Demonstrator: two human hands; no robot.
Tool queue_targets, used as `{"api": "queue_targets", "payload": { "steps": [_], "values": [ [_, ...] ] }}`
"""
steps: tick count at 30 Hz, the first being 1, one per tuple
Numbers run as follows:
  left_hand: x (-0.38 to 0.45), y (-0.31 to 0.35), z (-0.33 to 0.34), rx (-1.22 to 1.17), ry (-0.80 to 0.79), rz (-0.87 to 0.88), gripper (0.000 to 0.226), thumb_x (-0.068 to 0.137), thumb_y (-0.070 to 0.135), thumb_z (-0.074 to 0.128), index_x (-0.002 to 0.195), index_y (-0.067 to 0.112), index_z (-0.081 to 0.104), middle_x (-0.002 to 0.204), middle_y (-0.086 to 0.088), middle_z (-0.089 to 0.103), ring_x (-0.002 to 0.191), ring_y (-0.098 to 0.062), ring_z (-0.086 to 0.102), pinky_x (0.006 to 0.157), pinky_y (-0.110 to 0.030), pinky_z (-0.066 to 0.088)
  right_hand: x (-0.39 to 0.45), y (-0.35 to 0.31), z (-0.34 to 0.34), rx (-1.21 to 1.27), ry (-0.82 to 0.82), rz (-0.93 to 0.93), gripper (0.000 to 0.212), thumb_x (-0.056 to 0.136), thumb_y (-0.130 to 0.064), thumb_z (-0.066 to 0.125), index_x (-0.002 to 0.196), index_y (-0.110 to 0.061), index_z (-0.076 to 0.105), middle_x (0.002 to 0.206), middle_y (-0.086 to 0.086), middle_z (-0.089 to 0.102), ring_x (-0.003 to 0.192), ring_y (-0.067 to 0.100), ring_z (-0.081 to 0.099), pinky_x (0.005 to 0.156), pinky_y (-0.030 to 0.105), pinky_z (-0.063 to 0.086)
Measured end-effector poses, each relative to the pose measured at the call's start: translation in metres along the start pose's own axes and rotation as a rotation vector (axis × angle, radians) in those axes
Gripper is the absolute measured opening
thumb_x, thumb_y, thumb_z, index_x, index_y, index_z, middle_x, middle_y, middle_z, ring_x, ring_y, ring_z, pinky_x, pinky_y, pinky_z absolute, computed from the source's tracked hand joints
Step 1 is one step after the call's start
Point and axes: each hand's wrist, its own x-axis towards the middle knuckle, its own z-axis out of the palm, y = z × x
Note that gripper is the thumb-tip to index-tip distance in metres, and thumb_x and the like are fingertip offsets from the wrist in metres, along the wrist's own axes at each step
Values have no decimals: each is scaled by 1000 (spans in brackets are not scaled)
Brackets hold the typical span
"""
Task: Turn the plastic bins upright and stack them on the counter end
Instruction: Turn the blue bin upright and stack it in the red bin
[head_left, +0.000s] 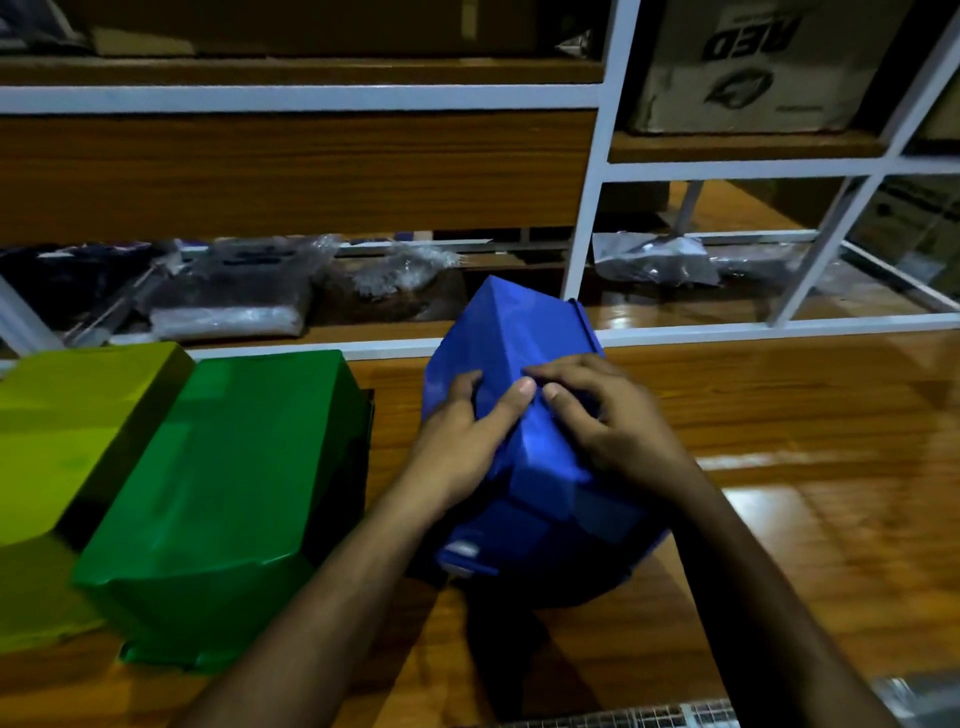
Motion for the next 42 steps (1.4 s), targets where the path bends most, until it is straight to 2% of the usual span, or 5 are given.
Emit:
{"api": "queue_targets", "payload": {
  "steps": [7,18,27,31,42],
  "values": [
    [1,4,-1,-83,36,-14,68,77,56,65,138,36,45,136,8,54,123,-17,53,93,-30,40,-4,39,-11,-102,-68,454,48,99,-40,48,135,-10,52,130,19,60,118,37,56,87,35,41],
    [-11,-18,-3,-315,137,-4,58,60,25,71,118,22,66,107,10,73,100,-6,69,94,-44,55,-2,34,-15,662,-80,400,32,100,2,44,129,-9,51,71,-12,71,64,-3,67,58,12,50],
    [-10,-6,-5,10,240,90,30,69,14,81,96,24,75,100,21,67,57,7,58,58,-12,45,-2,28,-2,898,39,548,41,93,3,55,133,-6,50,106,14,70,81,20,71,66,27,59],
    [-8,15,6,-101,227,161,28,78,29,78,104,20,72,95,10,73,78,5,65,73,-15,51,0,18,8,1103,-62,548,33,97,1,49,128,-5,56,118,11,68,98,19,68,82,31,57],
    [-1,0,-5,-40,276,81,23,82,30,72,102,21,75,82,5,73,67,-6,64,69,-30,57,-12,83,15,180,-43,554,45,96,-26,58,139,-15,53,135,8,60,122,25,58,92,33,47]
  ]
}}
